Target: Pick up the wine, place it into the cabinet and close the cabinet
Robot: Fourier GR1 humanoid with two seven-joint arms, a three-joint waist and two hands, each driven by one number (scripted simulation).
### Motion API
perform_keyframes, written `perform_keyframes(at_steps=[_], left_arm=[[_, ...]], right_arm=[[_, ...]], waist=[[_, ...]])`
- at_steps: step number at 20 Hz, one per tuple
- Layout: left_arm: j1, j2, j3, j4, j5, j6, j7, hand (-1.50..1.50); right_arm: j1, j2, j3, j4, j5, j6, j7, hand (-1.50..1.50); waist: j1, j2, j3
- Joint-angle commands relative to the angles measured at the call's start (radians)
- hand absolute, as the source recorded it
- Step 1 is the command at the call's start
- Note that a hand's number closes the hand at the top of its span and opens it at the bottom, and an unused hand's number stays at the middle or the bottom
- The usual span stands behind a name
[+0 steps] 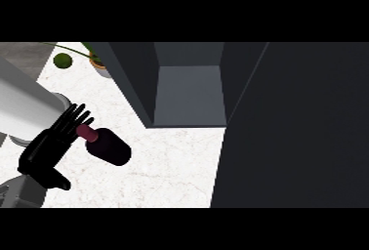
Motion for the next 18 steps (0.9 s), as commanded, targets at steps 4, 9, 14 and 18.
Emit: perform_keyframes(at_steps=[4, 9, 14, 18], left_arm=[[-0.091, -0.014, -0.02, 0.208, -0.145, 0.001, -0.155, -1.5], [-0.1, -0.034, -0.042, 0.299, -0.218, 0.038, -0.236, -1.5], [-0.128, -0.019, -0.041, 0.479, -0.259, -0.01, -0.36, -1.5], [-0.147, -0.026, -0.028, 0.495, -0.211, -0.058, -0.341, -1.5]], right_arm=[[0.031, -0.012, -0.011, -0.131, -0.071, -0.01, 0.114, -1.5], [-0.017, -0.009, 0.011, -0.126, -0.025, -0.043, 0.133, -1.5], [-0.027, -0.007, 0.015, -0.089, -0.032, -0.034, 0.093, -1.5], [0.011, 0.02, 0.069, -0.097, 0.008, -0.043, 0.061, -1.5]], waist=[[-0.006, 0.0, 0.0], [-0.003, -0.001, 0.0], [-0.011, 0.004, -0.002], [-0.005, 0.002, -0.001]])
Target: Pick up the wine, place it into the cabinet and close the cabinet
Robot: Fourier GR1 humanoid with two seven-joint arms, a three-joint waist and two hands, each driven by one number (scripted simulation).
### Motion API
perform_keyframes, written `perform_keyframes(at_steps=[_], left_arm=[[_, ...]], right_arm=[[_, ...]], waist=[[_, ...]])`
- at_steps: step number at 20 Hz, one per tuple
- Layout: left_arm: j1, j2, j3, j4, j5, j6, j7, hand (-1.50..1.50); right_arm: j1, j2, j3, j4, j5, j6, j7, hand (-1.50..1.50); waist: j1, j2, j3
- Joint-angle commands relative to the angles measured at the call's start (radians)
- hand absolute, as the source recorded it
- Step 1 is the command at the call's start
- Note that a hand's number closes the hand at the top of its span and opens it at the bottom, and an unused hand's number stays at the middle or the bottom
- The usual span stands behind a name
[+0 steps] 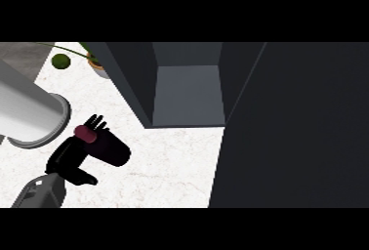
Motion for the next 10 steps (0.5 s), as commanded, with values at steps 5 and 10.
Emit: perform_keyframes(at_steps=[5, 10], left_arm=[[-0.06, -0.027, -0.032, 0.136, -0.06, -0.071, -0.159, -1.5], [-0.053, -0.06, -0.06, 0.122, -0.088, -0.024, -0.208, -1.5]], right_arm=[[0.016, 0.009, -0.023, -0.044, -0.068, -0.007, 0.036, -1.5], [0.087, 0.013, -0.009, -0.077, -0.06, 0.008, 0.017, -1.5]], waist=[[-0.006, 0.005, -0.001], [0.001, 0.003, 0.001]])
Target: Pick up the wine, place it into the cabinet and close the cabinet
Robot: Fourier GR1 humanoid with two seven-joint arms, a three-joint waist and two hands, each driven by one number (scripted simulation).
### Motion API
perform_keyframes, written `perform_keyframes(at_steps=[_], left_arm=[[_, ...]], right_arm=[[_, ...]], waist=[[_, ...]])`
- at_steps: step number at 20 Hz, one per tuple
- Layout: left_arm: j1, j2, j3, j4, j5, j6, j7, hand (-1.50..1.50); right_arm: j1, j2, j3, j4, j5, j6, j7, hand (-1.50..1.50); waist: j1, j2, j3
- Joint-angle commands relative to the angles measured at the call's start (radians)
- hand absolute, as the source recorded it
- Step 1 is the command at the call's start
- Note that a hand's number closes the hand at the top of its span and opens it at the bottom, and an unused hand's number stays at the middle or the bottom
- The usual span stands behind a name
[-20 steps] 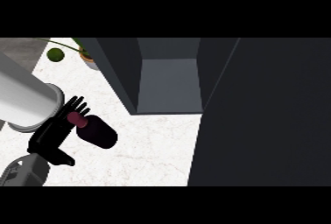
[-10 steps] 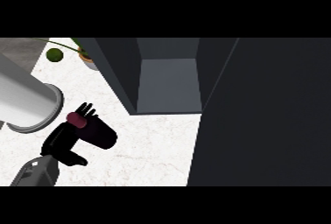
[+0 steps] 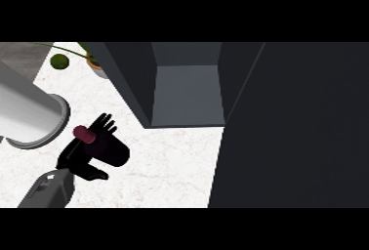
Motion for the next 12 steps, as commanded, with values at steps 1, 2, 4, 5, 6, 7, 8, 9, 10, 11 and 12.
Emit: perform_keyframes(at_steps=[1, 2, 4, 5, 6, 7, 8, 9, 10, 11, 12], left_arm=[[-0.056, 0.003, 0.008, 0.08, -0.004, -0.094, -0.102, -1.5], [-0.038, -0.007, 0.004, 0.066, -0.004, -0.089, -0.115, -1.5], [-0.032, -0.008, 0.015, 0.105, 0.011, -0.108, -0.106, 1.5], [-0.003, -0.031, 0.016, 0.095, 0.025, -0.13, -0.123, 1.5], [-0.055, -0.046, 0.01, 0.084, 0.03, -0.132, -0.078, 1.5], [-0.06, -0.019, 0.003, 0.08, 0.02, -0.167, -0.108, 1.5], [-0.049, -0.058, -0.027, 0.055, -0.011, -0.124, -0.132, 1.5], [-0.051, -0.022, -0.024, 0.045, -0.009, -0.154, -0.145, 1.5], [0.001, -0.027, -0.051, 0.016, -0.031, -0.16, -0.174, 1.5], [-0.015, -0.059, -0.081, -0.017, -0.065, -0.117, -0.214, 1.5], [-0.035, -0.029, -0.09, -0.04, -0.084, -0.098, -0.246, 1.5]], right_arm=[[-0.004, 0.015, 0.03, -0.07, -0.035, -0.018, 0.074, -1.5], [0.053, -0.006, -0.02, -0.124, -0.075, 0.004, 0.078, -1.5], [-0.035, -0.002, -0.022, -0.08, -0.058, -0.033, 0.11, -1.5], [-0.006, -0.008, -0.033, -0.068, -0.077, -0.007, 0.082, -1.5], [-0.013, -0.009, -0.01, -0.125, -0.06, -0.024, 0.124, -1.5], [0.028, 0.024, 0.017, -0.092, -0.048, -0.019, 0.051, -1.5], [0.027, -0.012, -0.053, -0.07, -0.09, 0.007, 0.057, -1.5], [0.035, 0.002, -0.016, -0.101, -0.06, -0.006, 0.058, -1.5], [0.018, -0.018, -0.043, -0.098, -0.068, -0.009, 0.095, -1.5], [0.022, -0.001, -0.005, -0.105, -0.047, -0.015, 0.076, -1.5], [0.008, -0.016, -0.026, -0.071, -0.079, 0.013, 0.046, -1.5]], waist=[[-0.01, 0.004, -0.002], [-0.008, 0.001, 0.0], [-0.006, 0.001, -0.001], [-0.003, 0.001, -0.001], [-0.015, -0.004, -0.001], [-0.01, 0.003, -0.001], [-0.005, 0.001, 0.0], [-0.006, 0.0, 0.0], [0.002, -0.004, 0.0], [-0.008, -0.004, -0.001], [-0.01, 0.0, -0.001]])
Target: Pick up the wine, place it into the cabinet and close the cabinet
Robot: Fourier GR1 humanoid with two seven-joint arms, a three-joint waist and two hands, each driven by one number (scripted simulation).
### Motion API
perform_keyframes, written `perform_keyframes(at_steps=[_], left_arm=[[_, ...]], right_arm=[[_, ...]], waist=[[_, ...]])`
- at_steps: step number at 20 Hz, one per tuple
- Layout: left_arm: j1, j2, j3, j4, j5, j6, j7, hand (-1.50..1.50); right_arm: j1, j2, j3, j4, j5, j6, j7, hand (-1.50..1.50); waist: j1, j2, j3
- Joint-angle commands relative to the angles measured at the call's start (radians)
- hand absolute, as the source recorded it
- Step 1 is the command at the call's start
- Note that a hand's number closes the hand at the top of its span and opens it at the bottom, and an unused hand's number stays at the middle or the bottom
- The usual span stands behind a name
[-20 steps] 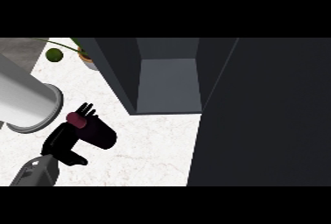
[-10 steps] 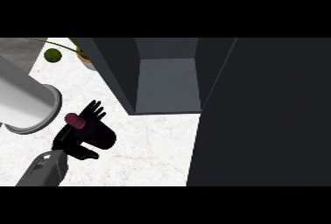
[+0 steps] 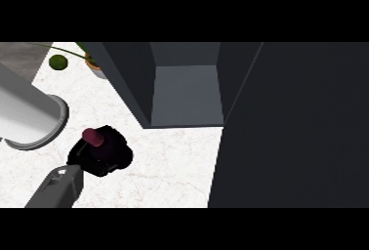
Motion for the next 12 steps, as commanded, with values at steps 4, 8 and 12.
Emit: perform_keyframes(at_steps=[4, 8, 12], left_arm=[[0.007, 0.029, -0.056, -0.091, -0.066, -0.053, -0.262, 1.5], [0.081, -0.065, -0.064, -0.134, -0.089, 0.187, -0.329, 1.5], [0.073, -0.146, 0.011, -0.195, -0.07, 0.563, -0.262, 1.5]], right_arm=[[0.023, 0.015, 0.009, -0.068, -0.055, -0.003, 0.031, -1.5], [0.083, -0.009, 0.006, -0.144, -0.056, 0.011, 0.072, -1.5], [0.02, -0.008, -0.031, -0.028, -0.063, 0.003, 0.03, -1.5]], waist=[[0.008, 0.001, 0.0], [0.011, -0.005, 0.002], [0.032, -0.009, 0.004]])
